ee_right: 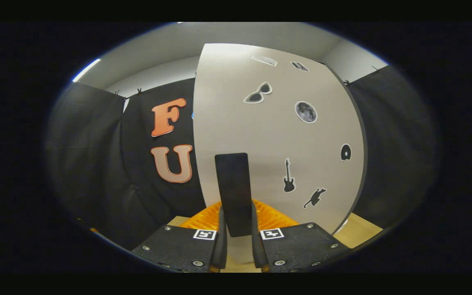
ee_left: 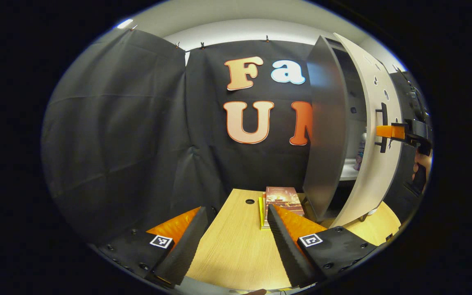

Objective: Open the cabinet door with the right hand, grasp the bottle in the cabinet with the left hand and place it on the coaster, then close the cabinet door with the right hand.

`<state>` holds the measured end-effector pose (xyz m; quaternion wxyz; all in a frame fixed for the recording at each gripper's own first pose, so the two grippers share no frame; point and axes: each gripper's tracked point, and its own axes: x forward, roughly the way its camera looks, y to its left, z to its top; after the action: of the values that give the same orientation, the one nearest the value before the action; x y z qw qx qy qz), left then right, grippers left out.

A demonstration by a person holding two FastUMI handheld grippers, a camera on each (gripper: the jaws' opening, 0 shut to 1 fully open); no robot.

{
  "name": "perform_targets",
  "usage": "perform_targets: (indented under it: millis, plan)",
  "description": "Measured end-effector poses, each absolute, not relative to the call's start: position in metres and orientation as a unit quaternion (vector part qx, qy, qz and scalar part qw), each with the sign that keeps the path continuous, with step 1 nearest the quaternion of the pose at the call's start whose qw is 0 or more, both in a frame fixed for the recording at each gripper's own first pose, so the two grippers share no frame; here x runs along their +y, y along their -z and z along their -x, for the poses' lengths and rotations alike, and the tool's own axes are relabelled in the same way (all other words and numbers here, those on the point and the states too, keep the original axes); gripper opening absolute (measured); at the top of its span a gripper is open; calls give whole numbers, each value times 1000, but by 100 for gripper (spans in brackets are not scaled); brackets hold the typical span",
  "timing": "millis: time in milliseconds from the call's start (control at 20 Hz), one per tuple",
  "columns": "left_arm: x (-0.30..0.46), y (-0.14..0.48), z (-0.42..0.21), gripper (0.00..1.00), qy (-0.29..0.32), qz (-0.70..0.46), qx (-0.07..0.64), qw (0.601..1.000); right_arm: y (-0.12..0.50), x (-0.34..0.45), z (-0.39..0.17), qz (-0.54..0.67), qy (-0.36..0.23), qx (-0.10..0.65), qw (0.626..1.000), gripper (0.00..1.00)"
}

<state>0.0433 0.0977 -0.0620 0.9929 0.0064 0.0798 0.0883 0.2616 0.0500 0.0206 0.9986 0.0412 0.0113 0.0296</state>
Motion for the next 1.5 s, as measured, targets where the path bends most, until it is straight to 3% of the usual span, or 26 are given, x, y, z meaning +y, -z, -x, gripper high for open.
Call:
perform_targets:
  millis: [50, 650, 950, 1000, 1050, 1200, 1450, 1500]
  plan:
    - [90, 59, -34, 96, -86, -12, 78, 993, -23, 49, -257, -43, -31, 10, 999, 25]
    - [-11, 50, 56, 96, -53, -46, 72, 995, -24, 6, -209, -62, -40, -12, 997, 18]
    - [-64, 62, 71, 98, -25, -33, 87, 995, -25, -36, -187, -55, -10, -20, 998, 19]
    - [-72, 66, 74, 99, -21, -30, 91, 995, -26, -44, -186, -55, -3, -21, 998, 13]
    - [-82, 66, 75, 98, -13, -29, 92, 995, -26, -52, -185, -58, 2, -22, 998, 17]
    - [-109, 69, 79, 98, 3, -32, 94, 995, -26, -74, -179, -68, 18, -22, 997, 9]
    - [-148, 70, 84, 98, 26, -40, 93, 995, -23, -110, -174, -79, 29, -19, 996, 8]
    - [-153, 70, 83, 98, 29, -41, 94, 994, -23, -115, -172, -81, 23, -22, 996, 2]
